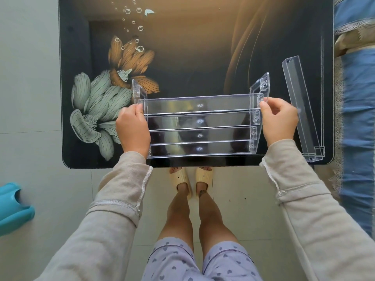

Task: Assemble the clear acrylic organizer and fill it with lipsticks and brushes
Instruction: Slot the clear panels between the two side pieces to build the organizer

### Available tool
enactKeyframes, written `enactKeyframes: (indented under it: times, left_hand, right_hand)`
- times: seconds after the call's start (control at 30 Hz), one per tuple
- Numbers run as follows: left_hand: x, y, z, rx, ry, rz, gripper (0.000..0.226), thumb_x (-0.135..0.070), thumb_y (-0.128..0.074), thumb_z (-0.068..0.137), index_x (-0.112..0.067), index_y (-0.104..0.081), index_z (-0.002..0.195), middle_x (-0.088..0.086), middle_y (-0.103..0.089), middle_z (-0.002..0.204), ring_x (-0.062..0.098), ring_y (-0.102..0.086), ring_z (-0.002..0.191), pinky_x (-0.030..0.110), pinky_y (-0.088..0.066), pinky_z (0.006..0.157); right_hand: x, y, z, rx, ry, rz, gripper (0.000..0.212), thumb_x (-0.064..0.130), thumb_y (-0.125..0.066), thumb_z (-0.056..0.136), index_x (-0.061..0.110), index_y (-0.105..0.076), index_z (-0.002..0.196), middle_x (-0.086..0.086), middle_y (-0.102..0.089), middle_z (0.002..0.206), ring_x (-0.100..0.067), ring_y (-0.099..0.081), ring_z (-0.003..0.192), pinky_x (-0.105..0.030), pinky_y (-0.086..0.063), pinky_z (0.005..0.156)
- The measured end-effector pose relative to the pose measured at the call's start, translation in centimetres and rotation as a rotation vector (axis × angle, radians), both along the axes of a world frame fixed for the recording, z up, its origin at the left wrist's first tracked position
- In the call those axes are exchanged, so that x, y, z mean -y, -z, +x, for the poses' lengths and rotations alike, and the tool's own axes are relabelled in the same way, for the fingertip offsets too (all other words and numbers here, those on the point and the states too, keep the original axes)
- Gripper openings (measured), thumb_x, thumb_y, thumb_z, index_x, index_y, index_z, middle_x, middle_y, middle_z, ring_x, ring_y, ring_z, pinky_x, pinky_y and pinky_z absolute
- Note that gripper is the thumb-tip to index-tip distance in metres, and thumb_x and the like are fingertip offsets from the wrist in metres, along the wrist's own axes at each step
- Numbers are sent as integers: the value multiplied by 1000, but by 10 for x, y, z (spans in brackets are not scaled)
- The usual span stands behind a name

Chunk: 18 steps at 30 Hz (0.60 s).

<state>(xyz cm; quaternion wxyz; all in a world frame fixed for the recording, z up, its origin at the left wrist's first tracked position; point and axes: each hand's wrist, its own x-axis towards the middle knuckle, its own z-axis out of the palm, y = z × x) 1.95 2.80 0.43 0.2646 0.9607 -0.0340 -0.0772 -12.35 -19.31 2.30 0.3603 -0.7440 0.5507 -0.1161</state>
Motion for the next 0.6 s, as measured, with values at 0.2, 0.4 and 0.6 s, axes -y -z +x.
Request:
enactKeyframes:
  times: [0.2,0.4,0.6]
  left_hand:
    - [0,-3,6,-61,13,21,37,-18,-41,96,2,-59,71,12,-49,66,22,-41,65,25,-17,49]
    - [2,-10,5,-84,37,22,36,-18,-41,96,5,-65,84,12,-54,71,21,-46,69,28,-31,64]
    - [-1,-8,1,-84,43,21,37,-20,-40,97,4,-64,84,12,-54,73,21,-44,71,26,-27,62]
  right_hand:
    - [4,-8,13,-229,-131,-127,23,11,-52,86,-3,-71,89,-26,-72,87,-39,-66,83,-36,-52,81]
    - [4,-10,-1,-112,-157,-46,26,16,-53,89,-4,-70,93,-22,-72,92,-34,-65,87,-28,-47,78]
    - [45,11,-41,-171,65,-151,54,23,-64,83,2,-47,129,-19,-46,134,-31,-42,125,-22,-25,97]
